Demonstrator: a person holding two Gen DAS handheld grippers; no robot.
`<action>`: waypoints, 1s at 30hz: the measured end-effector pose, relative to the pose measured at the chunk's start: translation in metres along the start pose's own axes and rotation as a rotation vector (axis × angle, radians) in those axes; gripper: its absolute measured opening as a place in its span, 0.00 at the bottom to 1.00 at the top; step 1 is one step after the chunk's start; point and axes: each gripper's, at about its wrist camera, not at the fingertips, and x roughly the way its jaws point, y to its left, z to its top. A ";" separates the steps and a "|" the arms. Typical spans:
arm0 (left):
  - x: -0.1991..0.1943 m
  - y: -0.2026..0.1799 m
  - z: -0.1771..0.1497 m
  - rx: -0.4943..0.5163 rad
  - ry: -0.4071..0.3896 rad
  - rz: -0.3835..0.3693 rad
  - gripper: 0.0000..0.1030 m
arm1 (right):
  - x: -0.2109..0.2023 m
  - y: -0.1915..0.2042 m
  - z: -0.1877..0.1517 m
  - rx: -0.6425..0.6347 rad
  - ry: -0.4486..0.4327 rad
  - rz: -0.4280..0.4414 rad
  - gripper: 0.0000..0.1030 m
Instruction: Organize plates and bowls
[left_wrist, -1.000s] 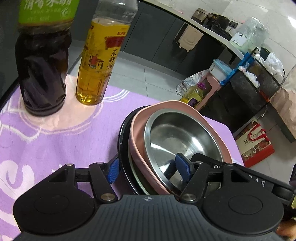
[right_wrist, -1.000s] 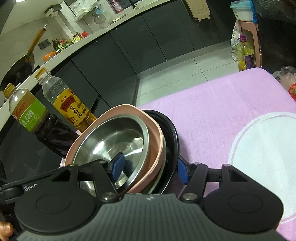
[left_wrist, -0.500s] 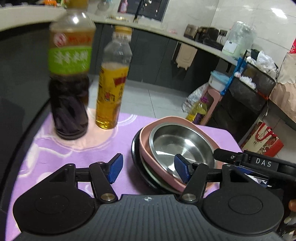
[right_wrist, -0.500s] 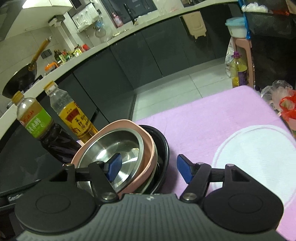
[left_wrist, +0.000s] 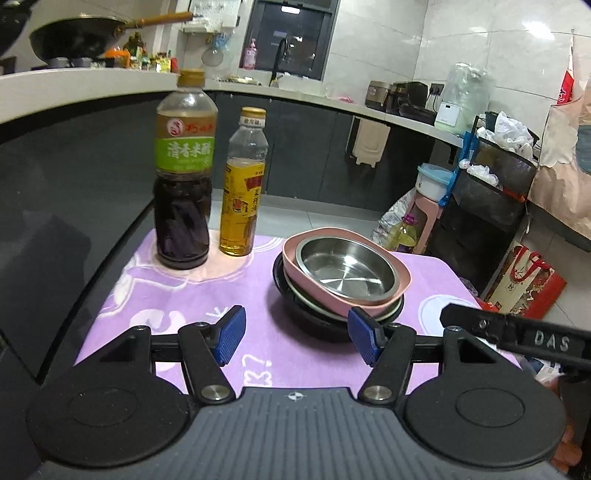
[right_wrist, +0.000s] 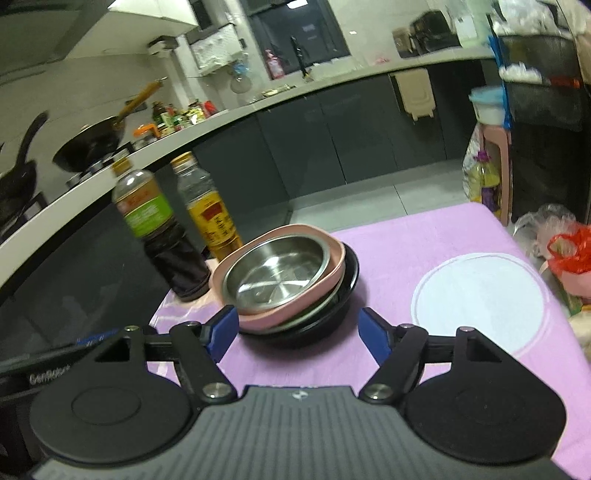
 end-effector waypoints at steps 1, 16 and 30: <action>-0.005 -0.001 -0.003 0.002 -0.012 0.008 0.56 | -0.005 0.004 -0.004 -0.014 -0.005 -0.004 0.38; -0.051 -0.013 -0.041 -0.005 0.053 0.125 0.56 | -0.051 0.038 -0.053 -0.110 -0.041 -0.099 0.39; -0.096 -0.030 -0.064 0.067 0.042 0.145 0.56 | -0.081 0.051 -0.075 -0.123 -0.062 -0.160 0.39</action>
